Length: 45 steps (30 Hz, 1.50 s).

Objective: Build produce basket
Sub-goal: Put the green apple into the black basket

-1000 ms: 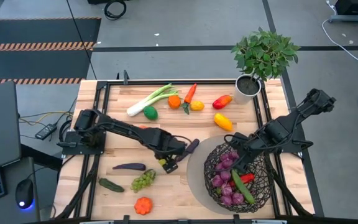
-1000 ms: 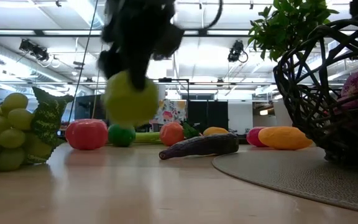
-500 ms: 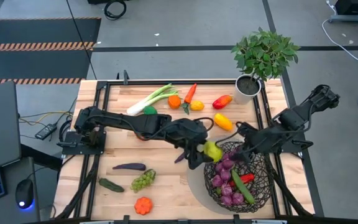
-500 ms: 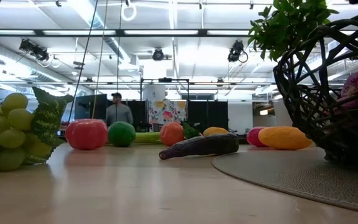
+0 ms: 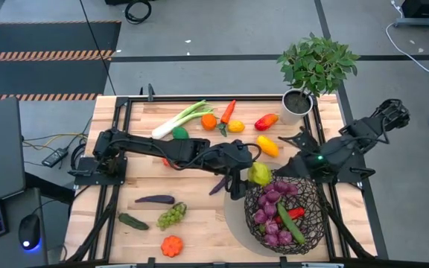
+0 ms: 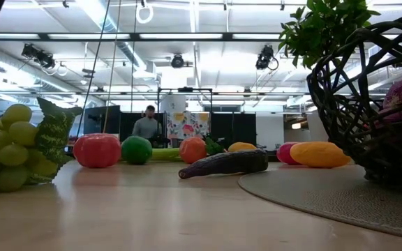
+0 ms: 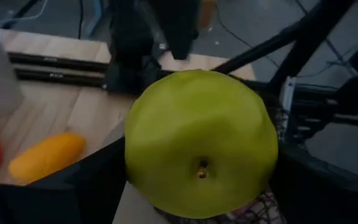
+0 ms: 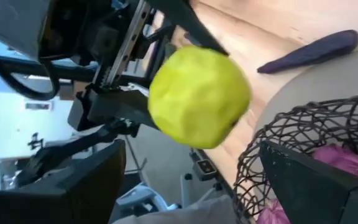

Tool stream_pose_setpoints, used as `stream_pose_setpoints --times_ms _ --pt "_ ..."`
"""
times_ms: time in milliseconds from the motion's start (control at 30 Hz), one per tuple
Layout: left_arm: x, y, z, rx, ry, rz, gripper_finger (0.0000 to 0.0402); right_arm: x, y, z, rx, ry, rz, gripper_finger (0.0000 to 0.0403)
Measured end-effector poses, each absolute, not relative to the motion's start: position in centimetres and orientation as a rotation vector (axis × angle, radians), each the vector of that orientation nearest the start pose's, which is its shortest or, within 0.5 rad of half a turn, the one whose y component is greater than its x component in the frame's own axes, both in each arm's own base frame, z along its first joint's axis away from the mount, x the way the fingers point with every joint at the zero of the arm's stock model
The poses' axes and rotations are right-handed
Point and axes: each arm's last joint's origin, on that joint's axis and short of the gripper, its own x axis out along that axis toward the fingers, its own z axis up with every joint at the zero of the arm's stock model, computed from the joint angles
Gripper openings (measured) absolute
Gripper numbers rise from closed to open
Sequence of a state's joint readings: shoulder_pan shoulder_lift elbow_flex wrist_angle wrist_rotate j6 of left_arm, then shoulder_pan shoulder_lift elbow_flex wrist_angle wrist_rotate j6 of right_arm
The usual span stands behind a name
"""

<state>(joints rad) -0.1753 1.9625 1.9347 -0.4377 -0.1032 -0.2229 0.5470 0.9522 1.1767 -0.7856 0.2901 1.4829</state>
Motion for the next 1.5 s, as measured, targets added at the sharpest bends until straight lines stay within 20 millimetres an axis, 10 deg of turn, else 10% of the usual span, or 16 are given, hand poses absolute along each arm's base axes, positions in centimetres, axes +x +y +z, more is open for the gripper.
stream_pose_setpoints --times_ms 1500 --pt "46.5 -8.4 34.0 -0.294 0.427 -0.006 0.0346 18.7 7.4 35.3 1.195 0.68 -0.435 0.0351"
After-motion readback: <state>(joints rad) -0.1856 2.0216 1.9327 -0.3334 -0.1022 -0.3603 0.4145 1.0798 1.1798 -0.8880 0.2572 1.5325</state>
